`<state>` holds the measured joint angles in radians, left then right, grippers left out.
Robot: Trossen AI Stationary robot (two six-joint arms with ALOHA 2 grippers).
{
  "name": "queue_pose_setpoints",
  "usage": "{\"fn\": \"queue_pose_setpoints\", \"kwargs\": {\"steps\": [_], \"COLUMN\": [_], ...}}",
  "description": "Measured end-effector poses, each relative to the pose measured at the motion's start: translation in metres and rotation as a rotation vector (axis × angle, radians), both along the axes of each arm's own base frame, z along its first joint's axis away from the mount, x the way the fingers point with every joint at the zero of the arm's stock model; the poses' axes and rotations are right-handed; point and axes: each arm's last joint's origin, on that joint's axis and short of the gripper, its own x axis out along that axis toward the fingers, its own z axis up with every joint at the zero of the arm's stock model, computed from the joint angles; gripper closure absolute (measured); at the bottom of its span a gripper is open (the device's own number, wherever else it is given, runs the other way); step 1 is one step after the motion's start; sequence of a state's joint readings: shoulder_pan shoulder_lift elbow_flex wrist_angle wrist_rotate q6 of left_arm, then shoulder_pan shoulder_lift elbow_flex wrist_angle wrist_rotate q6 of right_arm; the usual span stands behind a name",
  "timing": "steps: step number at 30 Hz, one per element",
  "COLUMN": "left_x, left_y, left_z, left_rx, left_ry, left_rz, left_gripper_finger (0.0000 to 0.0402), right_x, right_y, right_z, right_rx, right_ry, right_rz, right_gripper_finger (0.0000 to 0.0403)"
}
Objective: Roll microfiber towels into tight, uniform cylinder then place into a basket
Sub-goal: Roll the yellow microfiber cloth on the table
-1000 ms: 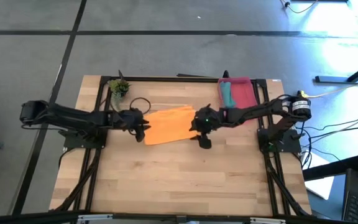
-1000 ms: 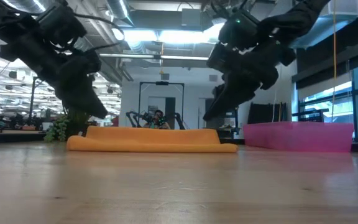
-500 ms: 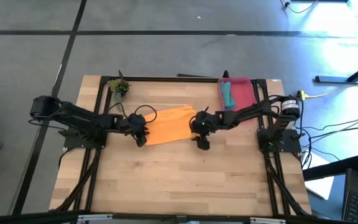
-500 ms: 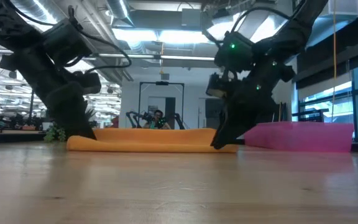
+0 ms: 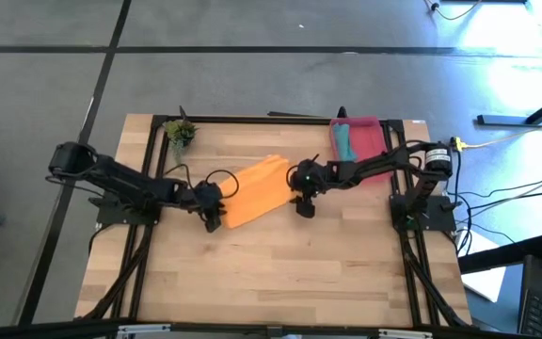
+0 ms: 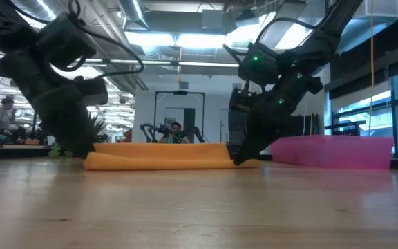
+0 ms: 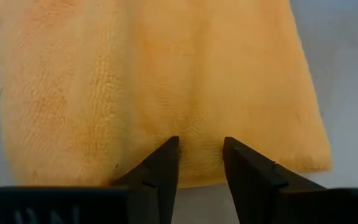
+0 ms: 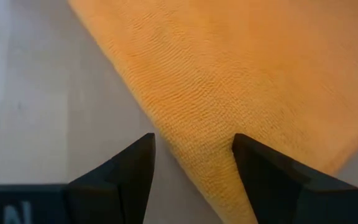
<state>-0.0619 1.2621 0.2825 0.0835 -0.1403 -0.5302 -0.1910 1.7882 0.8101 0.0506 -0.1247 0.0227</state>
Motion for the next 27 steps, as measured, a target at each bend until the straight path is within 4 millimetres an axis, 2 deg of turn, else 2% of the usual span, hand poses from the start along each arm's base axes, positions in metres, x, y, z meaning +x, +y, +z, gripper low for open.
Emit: {"fn": "queue_pose_setpoints", "kwargs": {"steps": [5,10,17,27], "left_x": [0.0,0.002,0.003,0.0], "left_y": [-0.012,-0.025,-0.028,-0.027], "left_z": [0.001,0.003,0.005,0.03], "left_rx": [-0.046,-0.069,-0.058,-0.003], "left_ry": [-0.018,-0.076,-0.095,-0.24], "left_rz": [-0.013,-0.082,-0.096,-0.16], "left_gripper_finger": [0.028,0.028,0.028,0.028], "right_x": [-0.001,-0.002,-0.001,0.024], "right_y": [-0.007,-0.011,-0.012,-0.014], "right_z": [0.0,-0.001,0.001,0.036], "right_rx": [-0.009,-0.097,-0.126,-0.134], "right_ry": [0.0,0.02,0.027,0.044], "right_rz": [-0.029,-0.097,-0.119,-0.096], "right_gripper_finger": [0.0182,0.0182,0.0182,0.0182]}}
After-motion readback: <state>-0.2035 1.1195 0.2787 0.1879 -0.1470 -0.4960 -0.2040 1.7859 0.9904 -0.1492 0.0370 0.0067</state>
